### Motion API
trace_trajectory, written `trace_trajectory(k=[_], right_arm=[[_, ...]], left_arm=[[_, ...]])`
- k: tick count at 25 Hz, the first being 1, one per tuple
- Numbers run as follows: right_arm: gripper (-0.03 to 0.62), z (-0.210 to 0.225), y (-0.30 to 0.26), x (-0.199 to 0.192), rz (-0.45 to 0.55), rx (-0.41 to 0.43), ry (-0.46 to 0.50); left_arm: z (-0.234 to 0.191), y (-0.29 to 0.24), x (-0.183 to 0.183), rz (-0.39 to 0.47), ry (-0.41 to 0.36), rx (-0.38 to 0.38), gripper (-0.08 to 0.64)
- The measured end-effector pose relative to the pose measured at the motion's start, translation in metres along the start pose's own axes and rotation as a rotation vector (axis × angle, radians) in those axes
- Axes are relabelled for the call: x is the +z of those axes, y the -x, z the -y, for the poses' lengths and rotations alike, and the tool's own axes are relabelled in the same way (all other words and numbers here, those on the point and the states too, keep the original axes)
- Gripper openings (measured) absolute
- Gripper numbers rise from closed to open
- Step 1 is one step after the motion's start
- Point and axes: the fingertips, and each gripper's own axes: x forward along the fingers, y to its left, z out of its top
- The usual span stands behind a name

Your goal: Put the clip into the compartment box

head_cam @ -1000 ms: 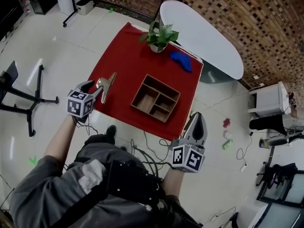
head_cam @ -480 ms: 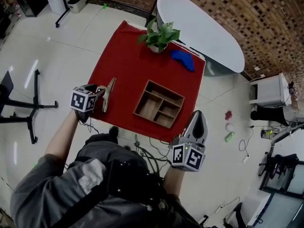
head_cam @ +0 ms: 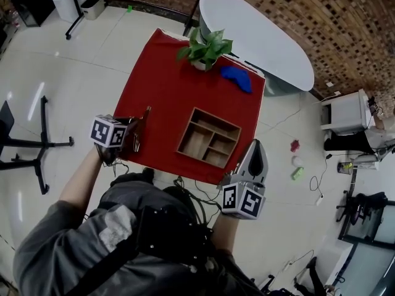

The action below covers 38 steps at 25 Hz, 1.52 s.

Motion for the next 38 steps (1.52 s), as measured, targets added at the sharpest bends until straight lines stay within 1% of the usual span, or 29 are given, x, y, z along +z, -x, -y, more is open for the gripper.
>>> trace_trajectory(k=[4, 8, 10, 13, 14, 15, 17, 20, 23, 26, 30, 35, 38], right_arm=[[0.025, -0.004, 0.000, 0.004, -0.003, -0.012, 0.002], [0.025, 0.000, 0.010, -0.001, -0.010, -0.034, 0.010], [0.025, 0.004, 0.015, 0.000, -0.009, -0.046, 0.013], [0.025, 0.014, 0.022, 0.002, -0.007, -0.052, 0.015], [0.025, 0.019, 0.024, 0.003, -0.005, -0.053, 0.014], [0.025, 0.025, 0.026, 0.004, -0.003, -0.053, 0.015], [0.025, 0.035, 0.026, 0.006, 0.002, -0.048, 0.015], [0.025, 0.051, 0.027, 0.012, 0.015, -0.034, 0.014], [0.025, 0.071, 0.031, 0.019, 0.034, -0.024, 0.009], [0.025, 0.092, 0.036, 0.026, 0.048, -0.013, 0.002], [0.025, 0.114, 0.043, 0.034, 0.058, 0.002, 0.002], [0.025, 0.138, 0.047, 0.039, 0.066, 0.022, 0.006], [0.025, 0.153, 0.049, 0.042, 0.070, 0.029, 0.006]], left_arm=[[0.006, 0.005, 0.005, 0.001, 0.011, -0.046, 0.068], [0.020, 0.011, 0.016, 0.075, 0.025, -0.110, 0.048], [0.032, 0.022, 0.029, 0.146, 0.030, -0.151, 0.048], [0.058, 0.046, 0.061, 0.296, 0.057, -0.225, 0.046], [0.069, 0.055, 0.074, 0.347, 0.055, -0.243, 0.044], [0.082, 0.063, 0.086, 0.392, 0.040, -0.254, 0.044], [0.107, 0.079, 0.109, 0.467, -0.014, -0.264, 0.044], [0.147, 0.098, 0.134, 0.543, -0.080, -0.293, 0.043], [0.184, 0.106, 0.145, 0.581, -0.107, -0.323, 0.043], [0.217, 0.110, 0.149, 0.600, -0.118, -0.340, 0.043], [0.248, 0.112, 0.145, 0.610, -0.122, -0.345, 0.043], [0.284, 0.107, 0.142, 0.622, -0.159, -0.342, 0.043], [0.306, 0.105, 0.144, 0.631, -0.166, -0.356, 0.043]])
